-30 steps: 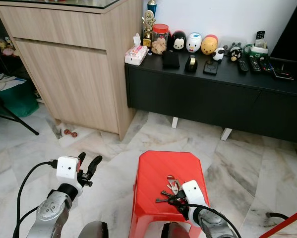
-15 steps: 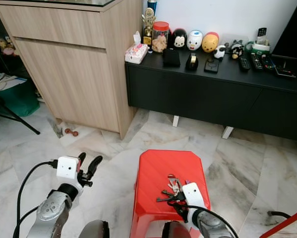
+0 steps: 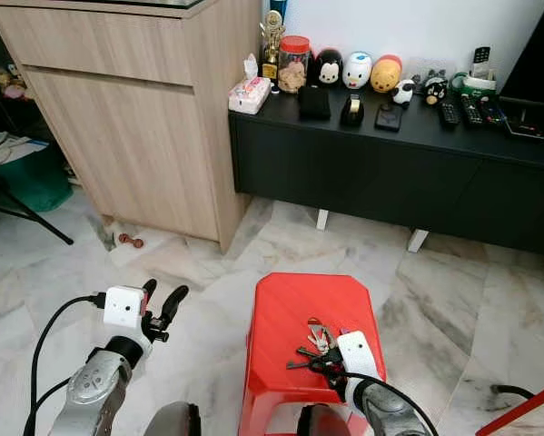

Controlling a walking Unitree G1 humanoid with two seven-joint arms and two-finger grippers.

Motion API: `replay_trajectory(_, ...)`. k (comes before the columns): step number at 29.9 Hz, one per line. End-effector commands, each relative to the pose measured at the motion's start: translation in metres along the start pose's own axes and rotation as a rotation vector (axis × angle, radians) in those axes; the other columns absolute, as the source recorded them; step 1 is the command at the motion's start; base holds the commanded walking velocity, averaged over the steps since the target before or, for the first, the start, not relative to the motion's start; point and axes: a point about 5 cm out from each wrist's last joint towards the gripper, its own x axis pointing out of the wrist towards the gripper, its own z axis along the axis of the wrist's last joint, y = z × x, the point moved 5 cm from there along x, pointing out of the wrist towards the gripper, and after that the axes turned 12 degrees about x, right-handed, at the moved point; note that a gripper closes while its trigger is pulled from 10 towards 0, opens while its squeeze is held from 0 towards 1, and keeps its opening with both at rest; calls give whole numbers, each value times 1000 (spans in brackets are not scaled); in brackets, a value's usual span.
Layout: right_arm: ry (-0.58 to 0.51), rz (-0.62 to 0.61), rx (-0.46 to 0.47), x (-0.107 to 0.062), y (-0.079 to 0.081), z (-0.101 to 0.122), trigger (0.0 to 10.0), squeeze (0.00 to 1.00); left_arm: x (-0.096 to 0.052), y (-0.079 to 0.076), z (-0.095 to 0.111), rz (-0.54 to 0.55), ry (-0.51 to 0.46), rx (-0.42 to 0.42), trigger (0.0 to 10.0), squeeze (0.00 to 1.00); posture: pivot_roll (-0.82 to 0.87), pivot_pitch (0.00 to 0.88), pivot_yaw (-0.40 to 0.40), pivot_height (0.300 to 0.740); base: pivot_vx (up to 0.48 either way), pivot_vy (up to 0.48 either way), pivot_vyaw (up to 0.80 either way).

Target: Hang keys on a hook

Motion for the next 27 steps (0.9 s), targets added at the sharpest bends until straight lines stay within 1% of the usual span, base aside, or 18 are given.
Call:
replay_trajectory(1,-14,-15,5,0,-4,5,10000,0,-1,-1,-2,-16,16,15,10000,0,170,52,-43,627,0,0,0)
replay_trajectory(9,-27,-17,8,1,-2,10,10000,0,-3,-1,-3,-20,19,20,10000,0,173,58,-36,627,0,0,0)
replay_trajectory(15,-14,-7,-4,4,4,8,10000,0,-4,-1,-3,-23,22,23,10000,0,178,64,-30,627,0,0,0)
replay_trajectory(16,-14,-6,-4,4,5,8,8863,0,-4,0,-3,-23,22,24,10000,0,178,64,-30,627,0,0,0)
replay_trajectory(17,-13,-6,-3,4,5,8,7176,0,-4,0,-3,-24,23,24,10000,0,178,64,-30,627,0,0,0)
replay_trajectory(18,-12,-6,-2,4,6,8,5255,0,-4,0,-3,-24,23,25,10000,0,181,65,-29,627,0,0,0)
replay_trajectory(19,-11,-5,-1,5,7,8,4902,0,-4,0,-3,-24,24,25,10000,0,182,66,-29,627,0,0,0)
replay_trajectory(24,-10,-3,1,5,7,8,4980,0,-4,1,-3,-23,25,26,10000,0,182,66,-28,627,0,0,0)
replay_trajectory(26,-7,-5,0,5,7,7,6588,0,-4,1,-3,-24,26,27,10000,0,180,65,-26,627,0,0,0)
replay_trajectory(27,-5,-8,0,4,6,7,6627,0,-4,1,-3,-24,26,26,10000,0,180,65,-26,627,0,0,0)
